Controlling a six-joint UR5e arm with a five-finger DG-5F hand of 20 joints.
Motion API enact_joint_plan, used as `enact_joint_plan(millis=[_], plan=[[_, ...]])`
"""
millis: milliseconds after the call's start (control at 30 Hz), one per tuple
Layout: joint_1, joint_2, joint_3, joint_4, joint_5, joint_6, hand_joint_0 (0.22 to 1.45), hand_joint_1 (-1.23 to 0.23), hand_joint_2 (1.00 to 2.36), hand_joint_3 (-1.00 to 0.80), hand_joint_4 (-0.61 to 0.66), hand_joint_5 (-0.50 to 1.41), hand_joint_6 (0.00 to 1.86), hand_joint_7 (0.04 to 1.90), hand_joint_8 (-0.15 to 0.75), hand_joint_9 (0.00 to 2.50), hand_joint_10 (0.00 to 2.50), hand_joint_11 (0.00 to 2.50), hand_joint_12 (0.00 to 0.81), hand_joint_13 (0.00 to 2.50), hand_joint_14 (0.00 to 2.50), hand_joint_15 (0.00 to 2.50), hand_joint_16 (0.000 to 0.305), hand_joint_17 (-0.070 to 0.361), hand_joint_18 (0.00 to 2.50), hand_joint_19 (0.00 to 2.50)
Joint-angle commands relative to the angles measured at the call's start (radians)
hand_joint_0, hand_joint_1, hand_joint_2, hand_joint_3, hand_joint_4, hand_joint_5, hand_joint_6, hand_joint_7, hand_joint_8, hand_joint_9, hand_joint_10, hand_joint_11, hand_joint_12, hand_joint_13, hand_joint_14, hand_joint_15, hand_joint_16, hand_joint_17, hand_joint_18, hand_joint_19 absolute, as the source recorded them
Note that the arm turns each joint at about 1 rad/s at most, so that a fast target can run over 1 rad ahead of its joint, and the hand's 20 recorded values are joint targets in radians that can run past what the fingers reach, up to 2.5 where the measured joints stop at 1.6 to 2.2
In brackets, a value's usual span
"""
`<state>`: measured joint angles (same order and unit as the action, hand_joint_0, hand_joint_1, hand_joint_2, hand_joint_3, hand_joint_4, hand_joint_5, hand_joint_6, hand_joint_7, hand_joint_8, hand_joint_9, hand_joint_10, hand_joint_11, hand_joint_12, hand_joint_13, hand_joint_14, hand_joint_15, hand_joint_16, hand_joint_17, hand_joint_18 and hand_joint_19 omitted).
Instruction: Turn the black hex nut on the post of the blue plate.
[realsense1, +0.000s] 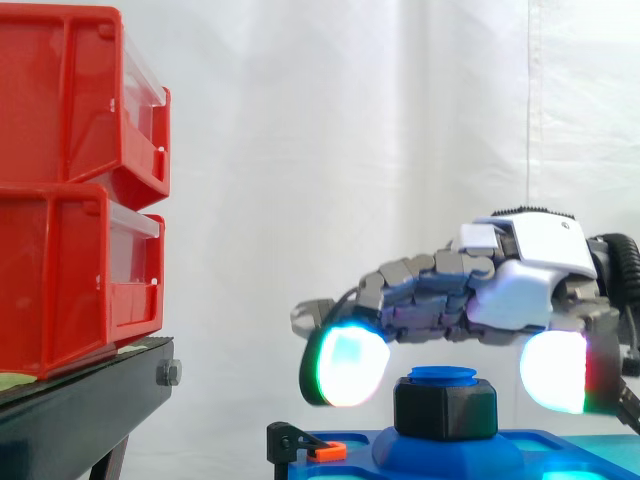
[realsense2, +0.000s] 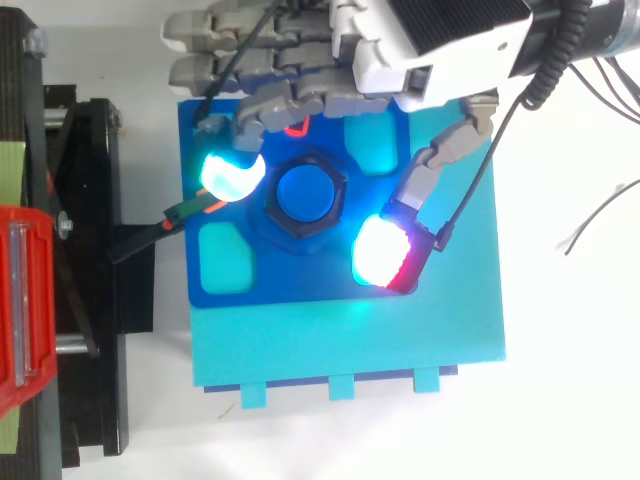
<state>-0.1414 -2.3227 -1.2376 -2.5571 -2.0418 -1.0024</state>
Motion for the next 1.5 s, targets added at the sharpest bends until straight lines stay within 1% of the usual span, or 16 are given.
enact_joint_plan(millis=[0,133,200,367,567,633,767,900,1033,1067,1100,1167,1300,1333,1367,1467], plan=[[0.000,0.000,0.035,-0.005,-0.003,0.001,0.25,-0.70,1.00,-0.50,0.20,-0.30,0.50,0.77,0.285,0.00,0.00,0.00,0.453,0.00,0.00,0.01,0.073,0.165,0.00,0.20],[0.000,0.003,0.092,-0.048,-0.023,-0.001,0.25,-0.70,1.00,-0.50,0.19,-0.30,0.50,0.75,0.283,0.00,0.00,0.00,0.453,0.00,0.00,0.01,0.073,0.165,0.00,0.20],[0.002,0.019,0.121,-0.115,-0.046,-0.021,0.25,-0.69,1.00,-0.50,0.19,-0.30,0.50,0.75,0.283,0.00,0.00,0.00,0.454,0.00,0.00,0.01,0.073,0.165,0.00,0.21],[0.000,0.023,0.171,-0.183,-0.049,-0.074,0.26,-0.67,1.00,-0.50,0.19,-0.30,0.50,0.75,0.284,0.00,0.00,0.00,0.454,0.00,0.00,0.01,0.073,0.164,0.00,0.21],[0.008,0.088,0.155,-0.341,-0.034,-0.194,0.27,-0.65,1.00,-0.50,0.20,-0.30,0.50,0.76,0.286,0.00,0.00,0.00,0.457,0.00,0.00,0.01,0.072,0.163,0.00,0.22],[0.013,0.141,0.113,-0.413,0.025,-0.228,0.28,-0.65,1.00,-0.50,0.20,-0.30,0.50,0.76,0.286,0.00,0.00,0.00,0.454,0.00,0.00,0.01,0.072,0.162,0.00,0.22],[0.036,0.273,-0.031,-0.416,0.172,-0.219,0.28,-0.65,1.00,-0.50,0.20,-0.30,0.50,0.76,0.286,0.00,0.00,0.00,0.452,0.00,0.00,0.00,0.072,0.161,0.00,0.22],[0.059,0.361,-0.151,-0.356,0.252,-0.191,0.29,-0.64,1.00,-0.50,0.20,-0.30,0.50,0.76,0.286,0.00,0.00,0.00,0.452,0.00,0.00,0.01,0.071,0.161,0.00,0.22],[0.077,0.421,-0.244,-0.334,0.296,-0.133,0.30,-0.63,1.00,-0.50,0.20,-0.30,0.50,0.76,0.285,0.00,0.00,0.00,0.450,0.00,0.00,0.01,0.071,0.159,0.00,0.22],[0.077,0.421,-0.244,-0.334,0.296,-0.133,0.30,-0.62,1.00,-0.50,0.20,-0.30,0.50,0.76,0.283,0.00,0.00,0.00,0.449,0.00,0.00,0.01,0.070,0.158,0.00,0.22],[0.091,0.439,-0.283,-0.353,0.336,-0.082,0.30,-0.62,1.00,-0.50,0.20,-0.30,0.50,0.76,0.283,0.00,0.00,0.00,0.449,0.00,0.00,0.01,0.070,0.158,0.00,0.22],[0.097,0.441,-0.292,-0.364,0.361,-0.050,0.31,-0.61,1.00,-0.50,0.21,-0.30,0.50,0.76,0.284,0.00,0.00,0.00,0.449,0.00,0.00,0.01,0.070,0.158,0.00,0.22],[0.115,0.441,-0.296,-0.433,0.449,0.117,0.31,-0.59,1.00,-0.50,0.21,-0.30,0.50,0.76,0.285,0.00,0.00,0.00,0.448,0.00,0.00,0.01,0.070,0.157,0.00,0.23],[0.115,0.441,-0.296,-0.433,0.449,0.117,0.31,-0.59,1.00,-0.50,0.21,-0.30,0.50,0.76,0.287,0.00,0.00,0.00,0.447,0.00,0.00,0.01,0.069,0.156,0.00,0.23],[0.120,0.441,-0.296,-0.457,0.471,0.188,0.31,-0.58,1.00,-0.50,0.21,-0.30,0.50,0.76,0.287,0.00,0.00,0.00,0.448,0.00,0.00,0.01,0.069,0.156,0.00,0.23],[0.129,0.439,-0.296,-0.480,0.491,0.309,0.32,-0.58,1.00,-0.50,0.22,-0.29,0.50,0.75,0.293,0.00,0.00,0.00,0.450,0.00,0.00,0.00,0.070,0.157,0.00,0.20]])
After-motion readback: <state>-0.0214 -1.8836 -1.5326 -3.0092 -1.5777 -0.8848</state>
